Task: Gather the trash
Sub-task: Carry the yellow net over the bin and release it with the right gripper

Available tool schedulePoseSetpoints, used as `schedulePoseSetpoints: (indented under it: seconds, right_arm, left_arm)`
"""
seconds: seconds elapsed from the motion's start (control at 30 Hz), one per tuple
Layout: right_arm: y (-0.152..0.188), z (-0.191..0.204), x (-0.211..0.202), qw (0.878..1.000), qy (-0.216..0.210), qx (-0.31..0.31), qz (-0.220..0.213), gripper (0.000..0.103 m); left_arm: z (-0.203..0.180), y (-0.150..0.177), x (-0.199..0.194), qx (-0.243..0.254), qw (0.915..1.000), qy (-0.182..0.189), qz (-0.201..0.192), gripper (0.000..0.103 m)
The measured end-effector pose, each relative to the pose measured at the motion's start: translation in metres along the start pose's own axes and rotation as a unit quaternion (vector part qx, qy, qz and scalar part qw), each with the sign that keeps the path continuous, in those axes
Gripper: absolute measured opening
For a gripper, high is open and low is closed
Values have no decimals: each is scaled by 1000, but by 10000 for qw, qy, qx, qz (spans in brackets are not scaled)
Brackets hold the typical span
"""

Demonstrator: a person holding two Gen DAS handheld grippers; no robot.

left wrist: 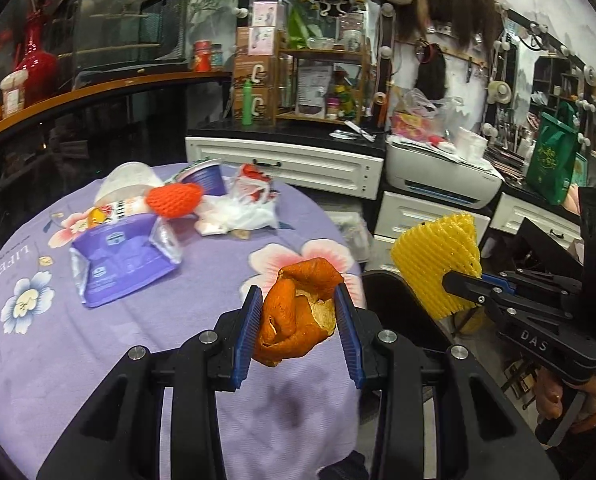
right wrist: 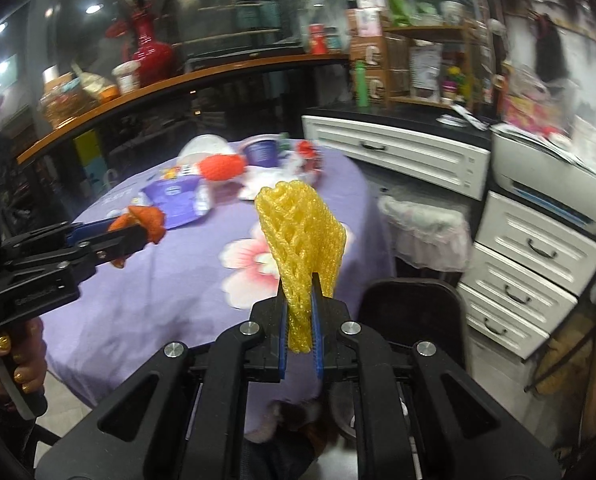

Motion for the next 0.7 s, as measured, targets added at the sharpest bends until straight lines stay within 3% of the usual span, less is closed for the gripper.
schedulePoseSetpoints:
  seconds: [0.23, 0.43, 0.7]
  right_arm:
    - [27, -51, 17, 9975, 416, 428, 379, 10]
    - [57, -90, 55, 9894, 373, 1046, 931, 10]
    - [92, -110, 99, 9789, 509, 1313, 1483, 10]
  left_arm:
    - [-37, 0, 19, 191, 9992, 331, 111, 37]
    - [-65, 3, 46, 348, 9969, 593, 372, 37]
    - [-92, 14, 77, 569, 9935, 721, 678, 37]
Point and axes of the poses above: each gripper's, at about its wrist camera, not at the fingertips, and x roughly the way its jaws point, z to its left, y to its underside, the point moved 2 cm from there along x, roughly the way its jaws point, and after that the axes turned 1 degree about -y, right-handed, at the moved point
